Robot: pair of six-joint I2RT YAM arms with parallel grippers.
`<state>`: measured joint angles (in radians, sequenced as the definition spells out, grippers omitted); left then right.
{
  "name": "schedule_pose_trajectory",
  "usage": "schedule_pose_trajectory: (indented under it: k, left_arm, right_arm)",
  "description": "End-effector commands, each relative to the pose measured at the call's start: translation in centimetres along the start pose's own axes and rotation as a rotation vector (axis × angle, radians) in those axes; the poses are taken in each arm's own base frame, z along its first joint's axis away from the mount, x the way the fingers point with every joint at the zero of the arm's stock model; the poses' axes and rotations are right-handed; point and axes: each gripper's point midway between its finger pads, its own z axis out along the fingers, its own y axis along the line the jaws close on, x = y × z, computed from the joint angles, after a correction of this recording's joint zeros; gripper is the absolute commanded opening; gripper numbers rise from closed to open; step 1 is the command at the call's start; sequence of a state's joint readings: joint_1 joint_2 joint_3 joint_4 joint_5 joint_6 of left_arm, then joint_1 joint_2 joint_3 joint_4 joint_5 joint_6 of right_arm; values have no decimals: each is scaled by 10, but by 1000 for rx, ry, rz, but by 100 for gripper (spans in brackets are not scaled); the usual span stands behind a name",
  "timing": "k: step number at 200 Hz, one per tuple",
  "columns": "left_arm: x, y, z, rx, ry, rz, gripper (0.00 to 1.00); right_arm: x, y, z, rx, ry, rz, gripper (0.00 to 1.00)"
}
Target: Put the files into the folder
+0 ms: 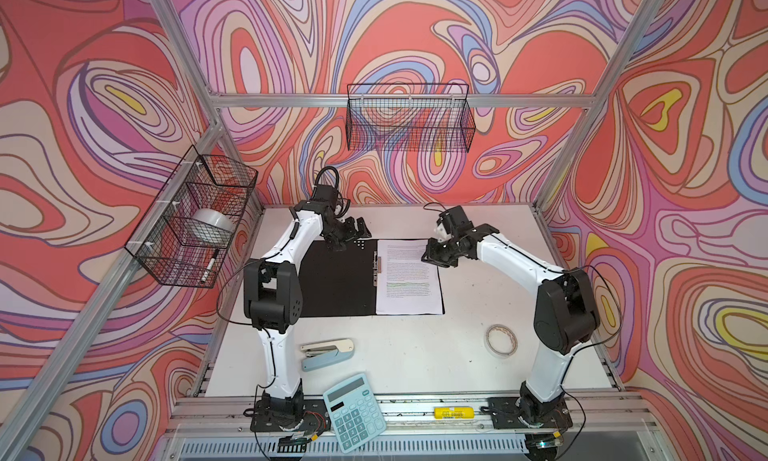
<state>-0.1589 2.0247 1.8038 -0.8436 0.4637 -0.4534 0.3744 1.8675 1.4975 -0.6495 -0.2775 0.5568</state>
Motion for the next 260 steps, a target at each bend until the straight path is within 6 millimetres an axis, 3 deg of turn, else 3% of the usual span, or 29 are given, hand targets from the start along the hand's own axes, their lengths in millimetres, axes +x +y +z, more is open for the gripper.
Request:
schedule_pose_trajectory:
  k: [1,46,90,187,260]
  left_arm:
    - [6,-5,-4,7,-4,37,100]
    - [25,-1,14,0,42,28,100]
    - [35,-3,23,-9,60,47,100]
    - [43,-4,30,-2,89,47,100]
    - [43,-6,33,0,92,52,100]
  right_arm:
    - [-32,-26,17,18,-63,62,27]
    - [-69,-56,52,-21,-90,156,31]
    - [-80,-83,77,-13,-102,225,34]
    - [-88,-76,105,-104,-62,238,34]
    - [-96,-60,97,-169,-70,210,33]
